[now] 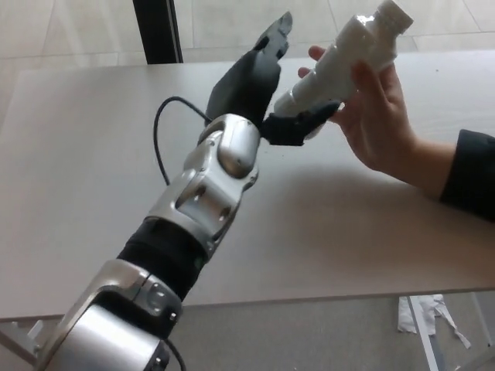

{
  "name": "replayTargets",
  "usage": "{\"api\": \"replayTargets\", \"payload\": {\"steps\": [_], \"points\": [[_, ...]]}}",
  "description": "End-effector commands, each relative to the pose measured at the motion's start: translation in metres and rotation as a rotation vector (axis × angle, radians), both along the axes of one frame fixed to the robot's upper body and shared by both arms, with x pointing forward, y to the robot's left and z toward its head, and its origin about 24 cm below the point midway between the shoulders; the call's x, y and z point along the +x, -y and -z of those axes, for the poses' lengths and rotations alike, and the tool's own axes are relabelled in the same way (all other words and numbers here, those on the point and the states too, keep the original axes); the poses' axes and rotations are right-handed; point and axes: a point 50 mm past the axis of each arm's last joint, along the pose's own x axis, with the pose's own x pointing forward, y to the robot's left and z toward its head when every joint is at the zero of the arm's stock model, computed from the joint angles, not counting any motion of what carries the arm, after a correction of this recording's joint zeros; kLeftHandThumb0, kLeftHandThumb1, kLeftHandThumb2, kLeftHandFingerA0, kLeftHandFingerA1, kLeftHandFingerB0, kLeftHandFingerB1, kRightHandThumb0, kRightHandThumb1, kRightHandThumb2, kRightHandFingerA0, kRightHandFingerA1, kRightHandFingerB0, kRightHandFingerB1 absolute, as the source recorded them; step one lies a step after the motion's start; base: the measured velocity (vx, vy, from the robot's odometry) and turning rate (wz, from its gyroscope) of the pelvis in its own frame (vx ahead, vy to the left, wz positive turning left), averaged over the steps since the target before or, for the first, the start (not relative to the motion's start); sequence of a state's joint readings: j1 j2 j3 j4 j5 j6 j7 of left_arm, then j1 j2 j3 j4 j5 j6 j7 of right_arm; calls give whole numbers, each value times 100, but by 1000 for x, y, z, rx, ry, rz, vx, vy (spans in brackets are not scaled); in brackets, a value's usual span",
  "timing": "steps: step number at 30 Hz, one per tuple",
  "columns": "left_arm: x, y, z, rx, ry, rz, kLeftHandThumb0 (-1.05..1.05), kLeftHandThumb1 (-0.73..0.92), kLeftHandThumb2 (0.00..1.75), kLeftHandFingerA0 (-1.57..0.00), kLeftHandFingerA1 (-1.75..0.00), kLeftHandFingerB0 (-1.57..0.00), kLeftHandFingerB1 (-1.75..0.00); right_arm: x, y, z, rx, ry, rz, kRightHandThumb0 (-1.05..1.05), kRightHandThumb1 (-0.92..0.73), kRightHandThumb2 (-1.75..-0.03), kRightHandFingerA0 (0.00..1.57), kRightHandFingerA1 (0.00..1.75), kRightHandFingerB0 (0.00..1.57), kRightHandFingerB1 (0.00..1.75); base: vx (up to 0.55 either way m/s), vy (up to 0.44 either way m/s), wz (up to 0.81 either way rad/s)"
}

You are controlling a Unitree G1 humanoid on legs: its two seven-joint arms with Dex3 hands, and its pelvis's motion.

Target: Pick up a bottle and hand it

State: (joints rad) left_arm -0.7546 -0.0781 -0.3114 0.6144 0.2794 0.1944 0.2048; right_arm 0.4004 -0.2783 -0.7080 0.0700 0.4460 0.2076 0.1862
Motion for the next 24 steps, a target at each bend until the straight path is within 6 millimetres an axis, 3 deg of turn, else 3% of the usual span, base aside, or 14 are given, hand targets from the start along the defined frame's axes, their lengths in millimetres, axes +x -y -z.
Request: {"api": "replayTargets", "payload": {"steps": [1,4,8,9,12,13,14,15,16,18,19,21,22,24], "points": [[-133,-221,-10,-48,-35,-221,-95,58,89,0,-18,0,-13,-13,17,-8,-38,-15,49,-65,-59,-64,51,77,35,61,0,0,0],[-178,-281,-20,-55,-22,-471,-87,55,94,0,-29,0,-27,-16,22,-7,-27,-23,63,-68,-44,-94,53,76,31,63,0,0,0],[-223,-327,-39,-106,12,-727,-94,57,93,-6,-60,0,-34,-18,27,-7,-29,-24,61,-73,-45,-93,50,76,32,63,0,0,0],[-244,-347,-50,-113,45,-838,-83,64,60,-6,-80,0,-32,-18,27,-8,-38,-31,62,-68,-58,-63,55,82,31,61,0,0,0],[-290,-381,-76,-132,166,-1059,-99,57,94,-27,-83,0,-43,-18,29,-8,-25,-27,78,-66,-57,-64,56,81,33,61,0,0,0],[-301,-389,-81,-122,211,-1130,-88,73,61,-12,-100,0,-50,-18,30,-8,-23,-24,80,-65,-56,-63,55,80,34,61,0,0,0],[-312,-398,-86,-93,261,-1218,-93,60,100,-19,-82,0,-43,-19,32,-7,-28,-24,81,-66,-43,-93,59,80,31,63,0,0,0],[-314,-400,-87,-94,259,-1239,-88,74,63,-23,-105,0,-43,-21,32,-6,-37,-27,76,-68,-58,-62,61,82,31,60,0,0,0],[-315,-404,-85,-99,245,-1253,-88,57,100,-30,-84,0,-46,-21,33,-5,-40,-33,73,-70,-43,-93,59,80,31,63,0,0,0],[-315,-409,-79,-125,214,-1258,-85,72,61,-17,-96,0,-52,-23,33,-4,-39,-41,72,-70,-58,-61,60,83,33,62,0,0,0],[-313,-409,-76,-147,203,-1263,-94,56,97,-43,-87,-2,-49,-23,33,-3,-32,-35,74,-69,-41,-92,58,81,35,65,0,0,0],[-308,-409,-68,-175,191,-1256,-88,53,97,-29,-82,-1,-51,-22,32,-4,-30,-30,77,-67,-57,-62,54,80,35,62,0,0,0],[-306,-411,-64,-186,168,-1262,-90,67,62,-23,-92,0,-63,-23,33,-4,-29,-29,80,-66,-58,-62,53,79,36,61,0,0,0],[-296,-412,-44,-281,129,-1278,-85,51,94,-26,-72,-1,-54,-22,33,-3,-26,-23,92,-64,-42,-93,54,77,34,64,0,0,0]]}}
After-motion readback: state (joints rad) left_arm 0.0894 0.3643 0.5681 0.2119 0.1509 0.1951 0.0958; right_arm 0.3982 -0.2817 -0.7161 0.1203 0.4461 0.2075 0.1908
